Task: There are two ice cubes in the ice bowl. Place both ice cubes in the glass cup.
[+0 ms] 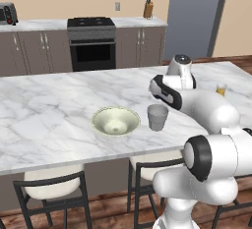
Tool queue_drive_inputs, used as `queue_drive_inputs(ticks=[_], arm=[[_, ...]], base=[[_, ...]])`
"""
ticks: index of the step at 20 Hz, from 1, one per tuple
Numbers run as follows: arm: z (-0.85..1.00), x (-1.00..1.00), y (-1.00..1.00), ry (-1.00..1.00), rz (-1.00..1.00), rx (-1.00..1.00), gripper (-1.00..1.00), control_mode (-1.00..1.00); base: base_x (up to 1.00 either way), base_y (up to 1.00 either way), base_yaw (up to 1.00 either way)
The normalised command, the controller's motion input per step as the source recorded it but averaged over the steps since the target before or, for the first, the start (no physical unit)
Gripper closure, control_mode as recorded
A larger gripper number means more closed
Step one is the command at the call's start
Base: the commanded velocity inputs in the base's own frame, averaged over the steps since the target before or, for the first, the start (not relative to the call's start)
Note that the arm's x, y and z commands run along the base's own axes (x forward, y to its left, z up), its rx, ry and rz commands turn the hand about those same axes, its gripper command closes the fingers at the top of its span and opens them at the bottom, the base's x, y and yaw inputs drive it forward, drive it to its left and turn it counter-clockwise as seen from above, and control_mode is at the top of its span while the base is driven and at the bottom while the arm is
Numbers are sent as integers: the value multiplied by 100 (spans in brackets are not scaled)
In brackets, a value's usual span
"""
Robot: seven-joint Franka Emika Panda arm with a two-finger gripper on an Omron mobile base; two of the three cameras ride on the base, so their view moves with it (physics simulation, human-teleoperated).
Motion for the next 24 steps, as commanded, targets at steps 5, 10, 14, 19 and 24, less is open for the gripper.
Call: queue_drive_inputs(ticks=[5, 10, 14, 19, 24], arm=[[0, 0, 3, -1, 0, 0, 100, -100], [-2, 12, 0, 0, 0, 0, 100, -100], [-1, 9, 0, 0, 0, 0, 100, -100], [-13, 10, 8, 0, 0, 0, 100, -100], [-29, 0, 14, 0, 0, 0, 100, -100]], base=[[0, 0, 0], [0, 0, 0], [0, 0, 0], [0, 0, 0], [0, 0, 0]])
